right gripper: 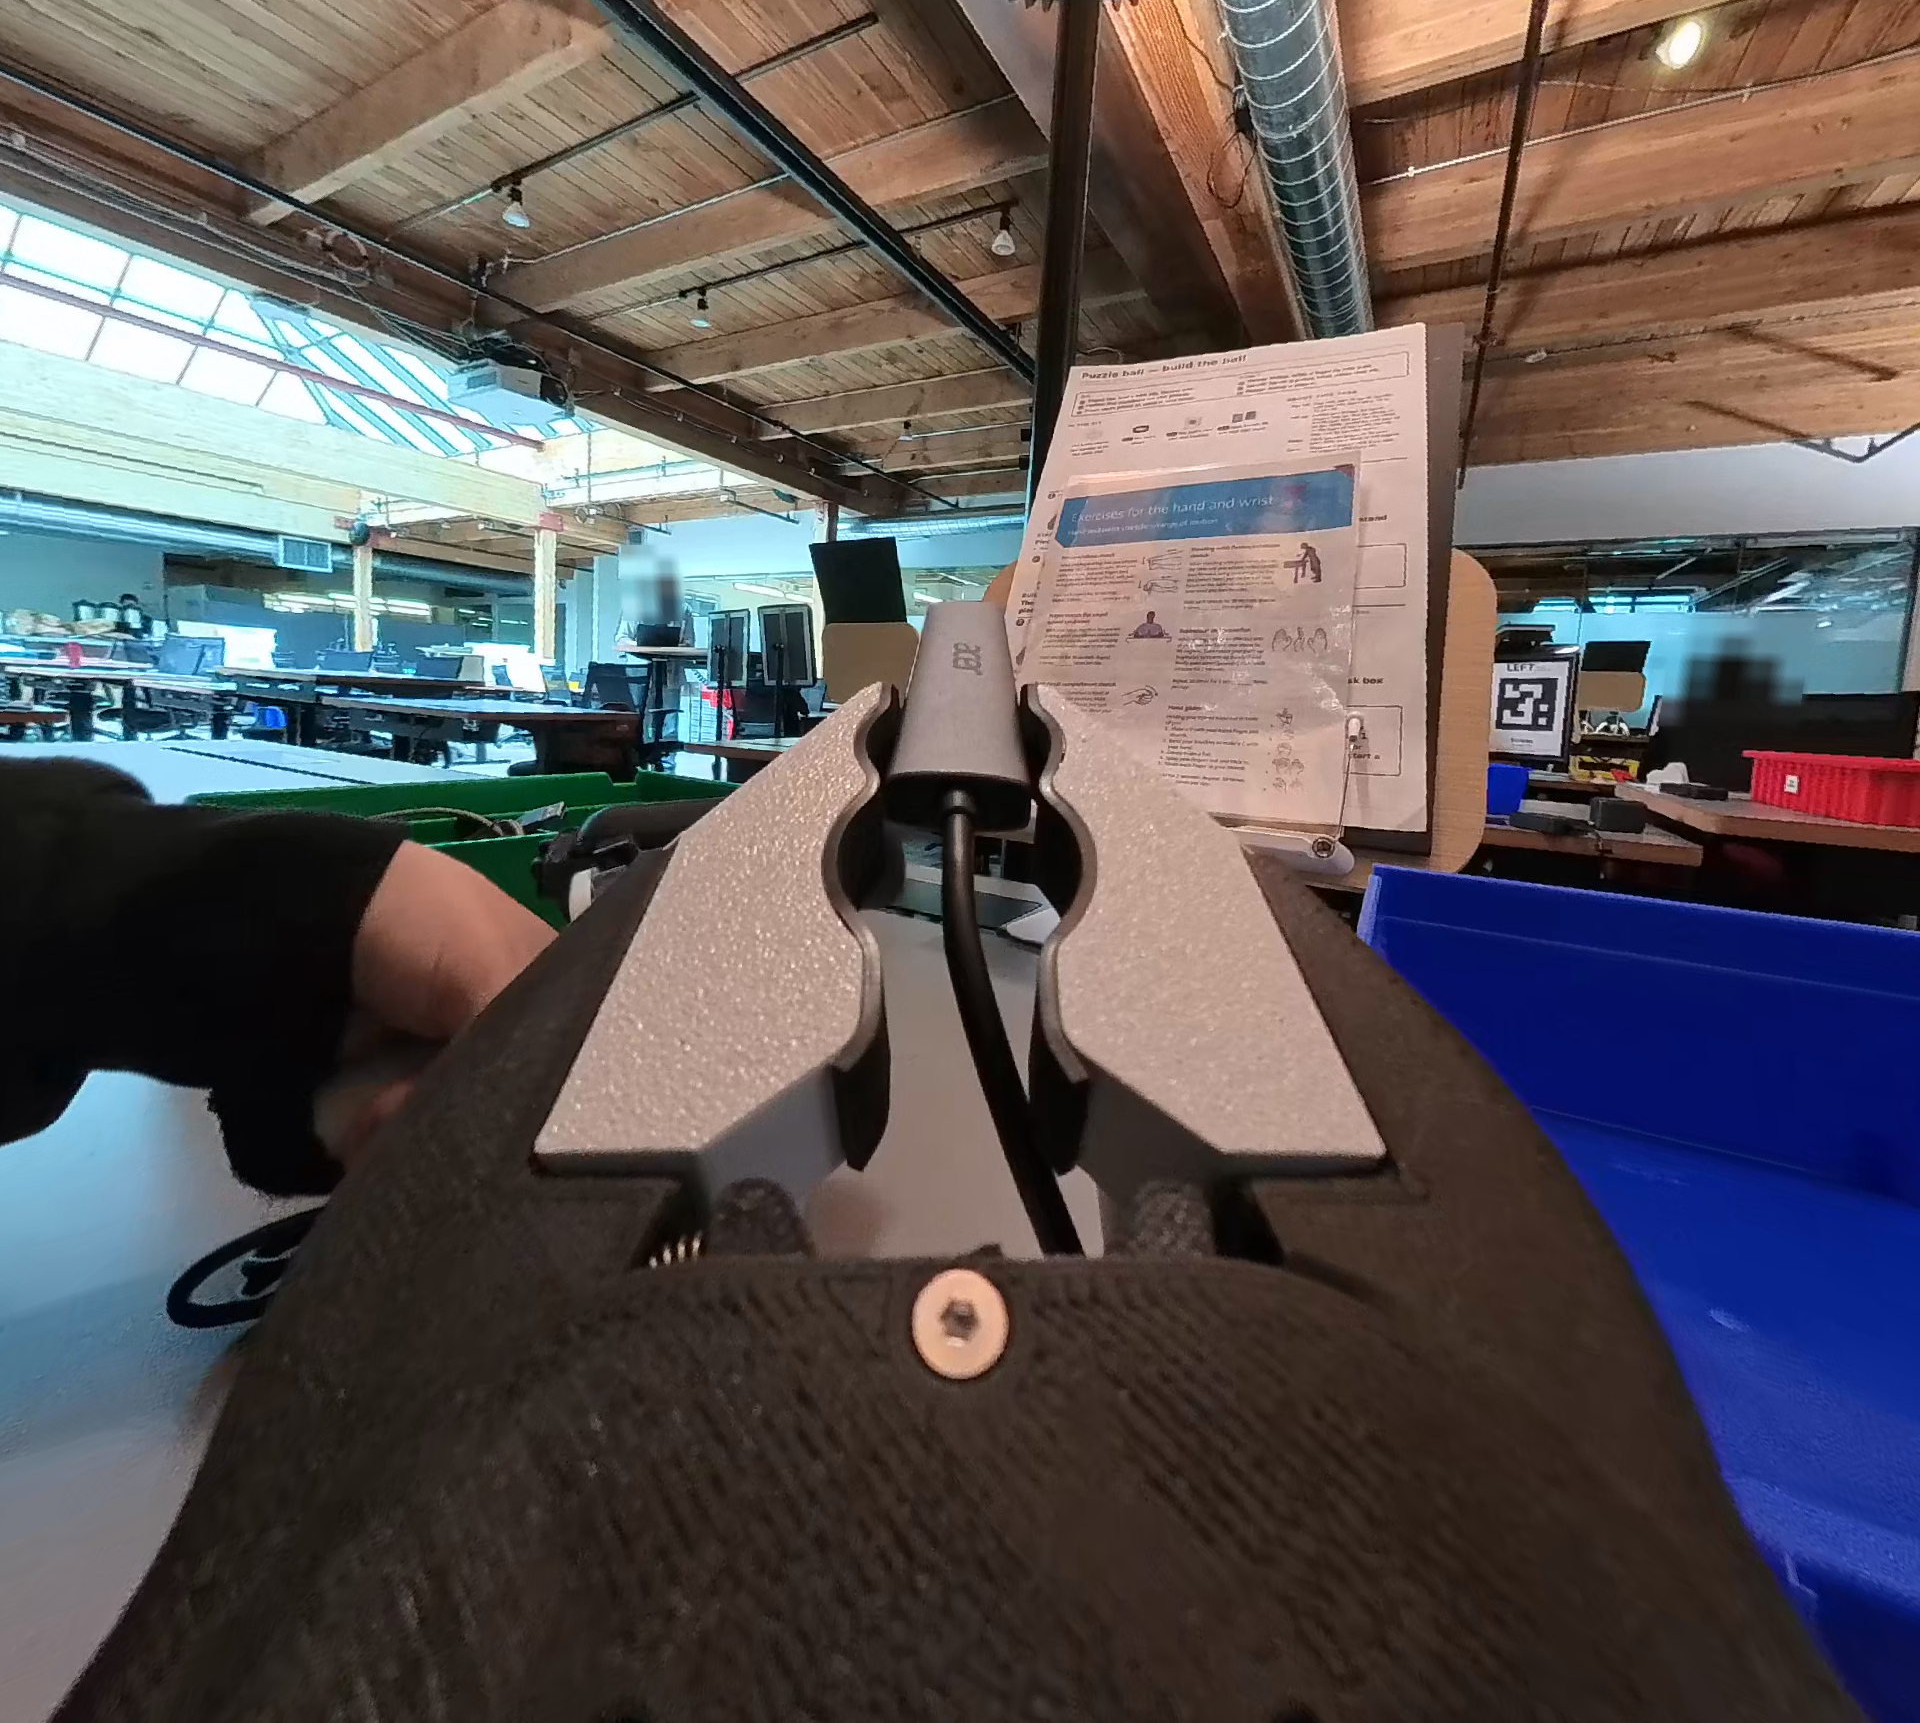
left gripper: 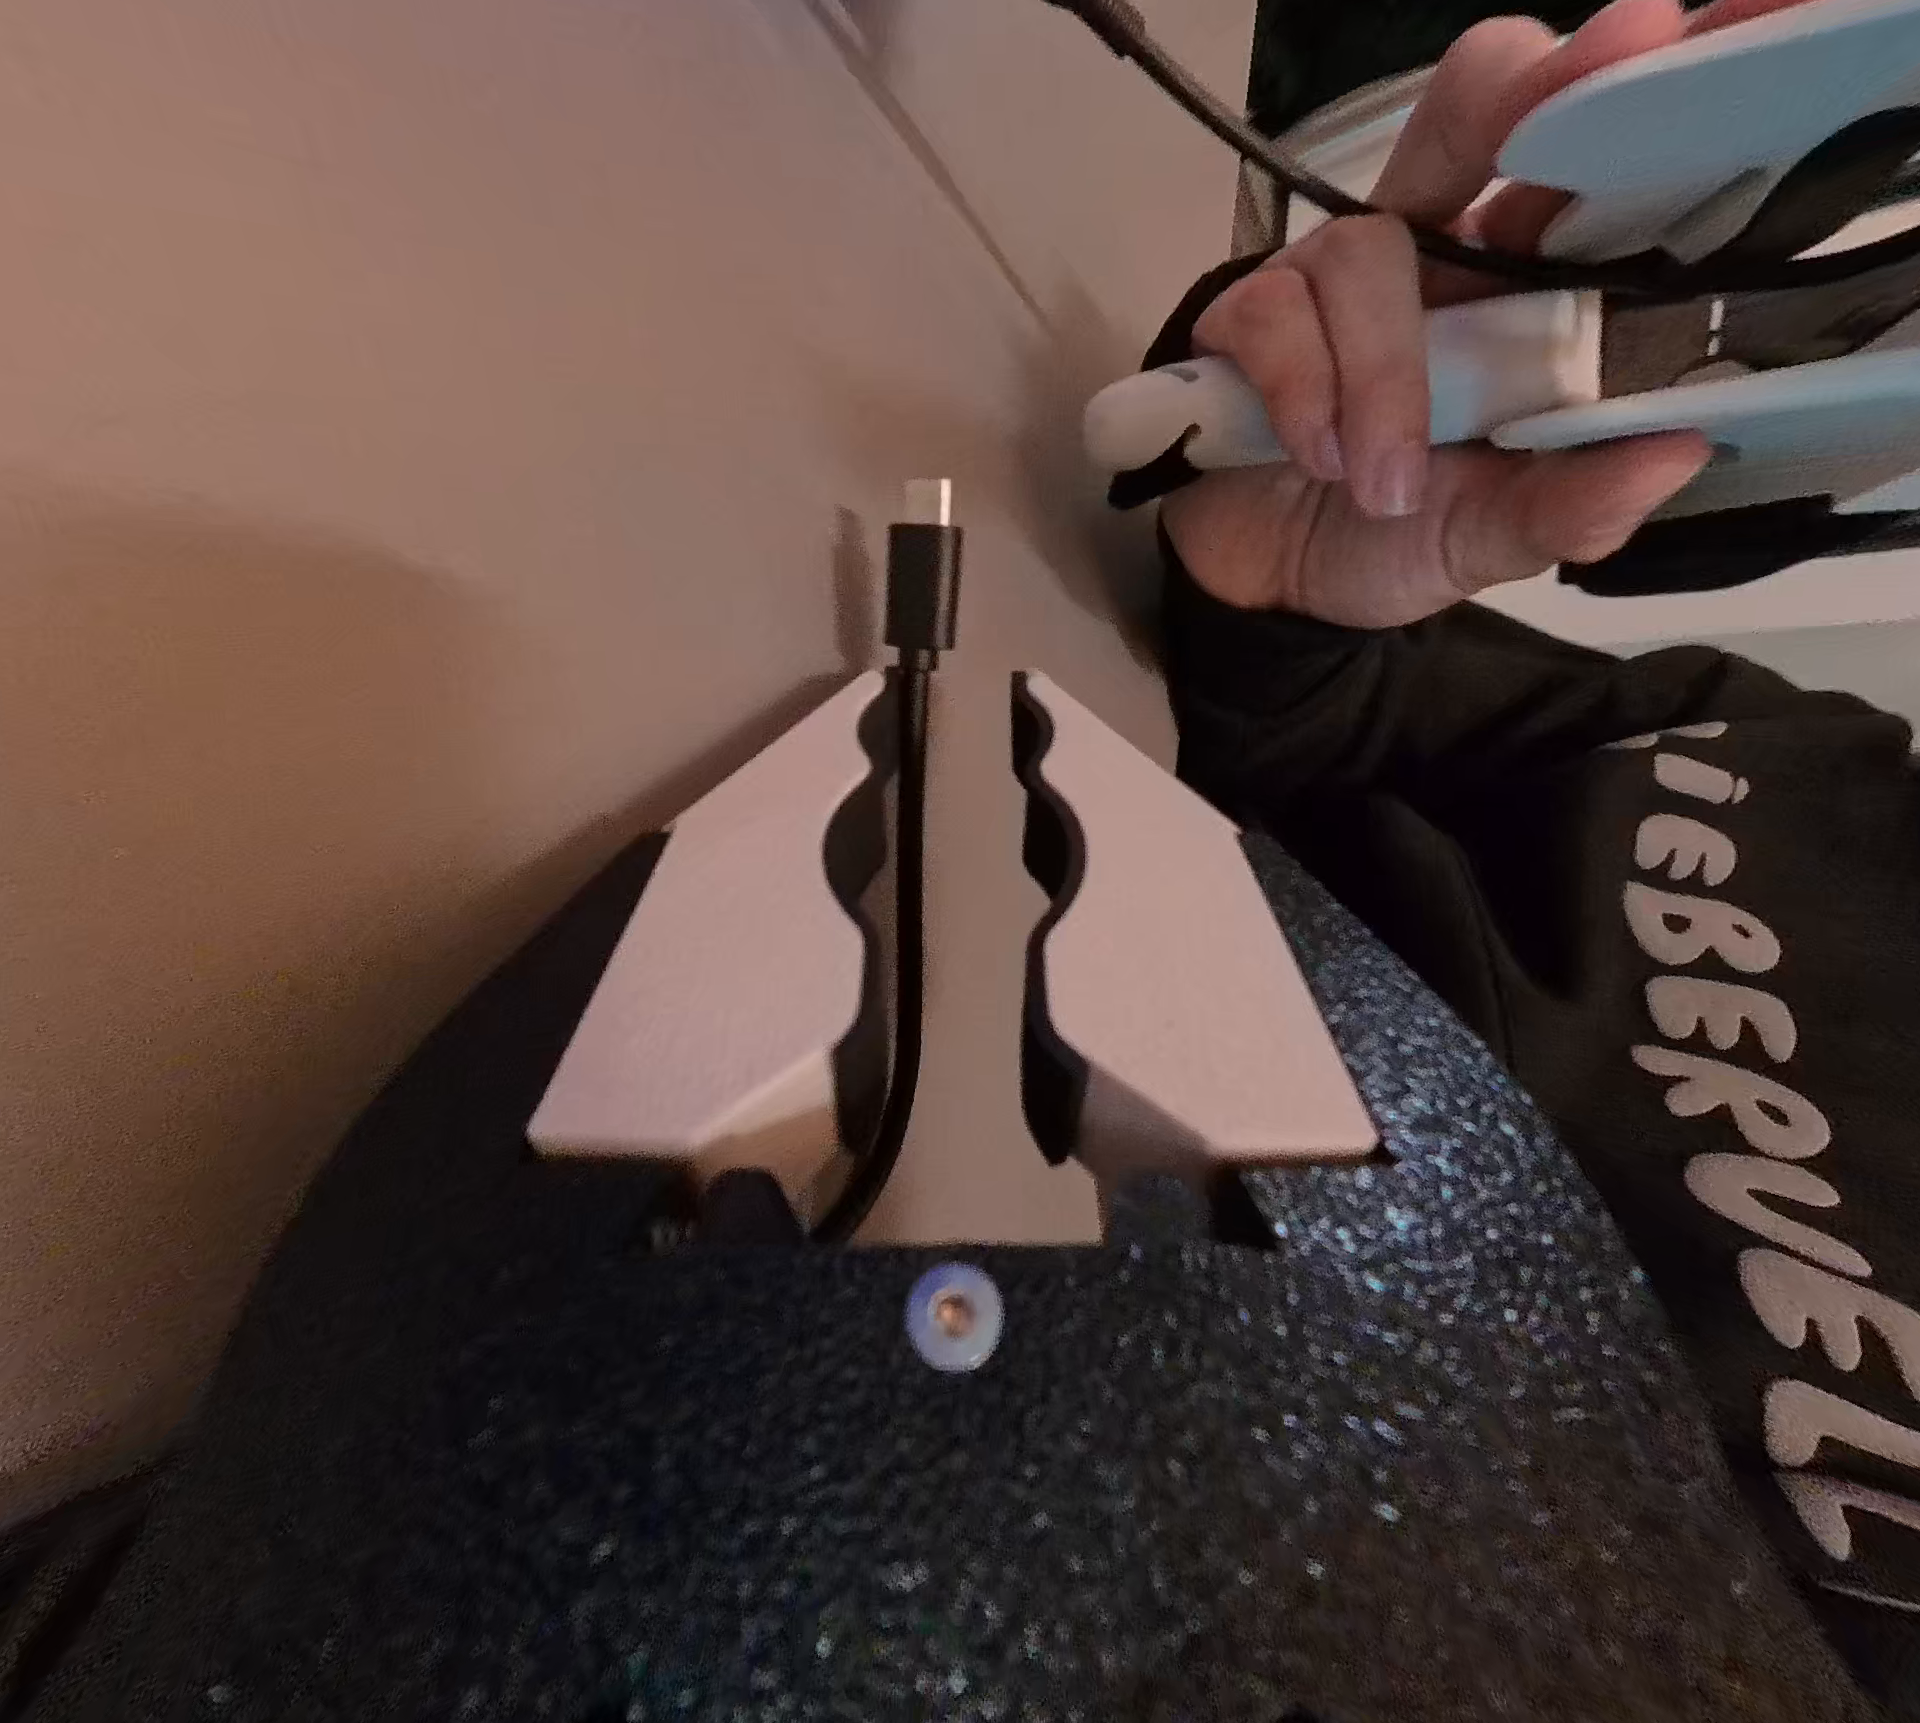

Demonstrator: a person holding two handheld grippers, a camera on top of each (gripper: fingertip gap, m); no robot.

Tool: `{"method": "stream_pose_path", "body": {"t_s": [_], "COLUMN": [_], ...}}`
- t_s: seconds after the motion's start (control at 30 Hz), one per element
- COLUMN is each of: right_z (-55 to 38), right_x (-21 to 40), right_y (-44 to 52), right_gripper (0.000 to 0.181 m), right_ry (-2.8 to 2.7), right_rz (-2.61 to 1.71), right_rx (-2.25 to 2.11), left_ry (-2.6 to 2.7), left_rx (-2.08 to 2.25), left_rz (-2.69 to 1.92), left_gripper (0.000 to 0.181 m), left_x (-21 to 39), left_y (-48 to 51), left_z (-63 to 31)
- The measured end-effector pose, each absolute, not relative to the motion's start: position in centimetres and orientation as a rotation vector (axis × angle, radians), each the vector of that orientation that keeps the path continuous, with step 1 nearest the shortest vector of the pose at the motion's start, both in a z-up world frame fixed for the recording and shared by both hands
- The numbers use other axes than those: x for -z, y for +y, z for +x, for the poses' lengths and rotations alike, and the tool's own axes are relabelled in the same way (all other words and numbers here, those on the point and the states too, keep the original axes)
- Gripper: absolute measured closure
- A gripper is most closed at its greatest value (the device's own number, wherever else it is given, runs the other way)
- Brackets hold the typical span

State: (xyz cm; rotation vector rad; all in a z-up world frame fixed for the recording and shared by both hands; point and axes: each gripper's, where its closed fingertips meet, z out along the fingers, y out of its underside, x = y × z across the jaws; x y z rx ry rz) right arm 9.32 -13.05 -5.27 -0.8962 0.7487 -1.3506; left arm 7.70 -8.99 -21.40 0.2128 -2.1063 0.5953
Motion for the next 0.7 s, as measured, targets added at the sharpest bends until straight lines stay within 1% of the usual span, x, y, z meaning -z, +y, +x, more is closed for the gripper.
{"method": "stream_pose_path", "body": {"t_s": [0.07, 0.17, 0.3, 0.4, 0.5, 0.63, 0.7], "right_z": [9.3, 9.3, 9.3, 9.3, 9.6, 10.3, 10.5], "right_x": [5.3, 5.3, 5.3, 5.3, 5.6, 6.4, 6.6], "right_y": [-13.0, -13.0, -13.2, -13.2, -12.9, -12.3, -11.8], "right_gripper": [0.159, 0.159, 0.159, 0.159, 0.159, 0.160, 0.160], "right_ry": [0.748, 0.749, 0.755, 0.758, 0.766, 0.799, 0.793], "right_rz": [-0.896, -0.897, -0.890, -0.893, -0.920, -1.015, -1.044], "right_rx": [1.351, 1.348, 1.349, 1.346, 1.352, 1.402, 1.405], "left_ry": [-2.078, -2.023, -2.044, -2.220, -2.505, -3.032, -3.159], "left_rx": [-0.645, -0.725, -0.927, -1.202, -1.413, -1.481, -1.463], "left_rz": [0.237, 0.254, 0.124, 0.024, 0.022, -0.002, -0.005], "left_gripper": [0.175, 0.177, 0.177, 0.178, 0.178, 0.178, 0.178], "left_x": [20.9, 20.1, 18.4, 16.6, 14.5, 12.3, 11.4], "left_y": [-9.3, -9.5, -9.0, -8.7, -7.7, -5.8, -5.5], "left_z": [8.0, 8.5, 8.7, 10.1, 12.1, 13.9, 13.7]}}
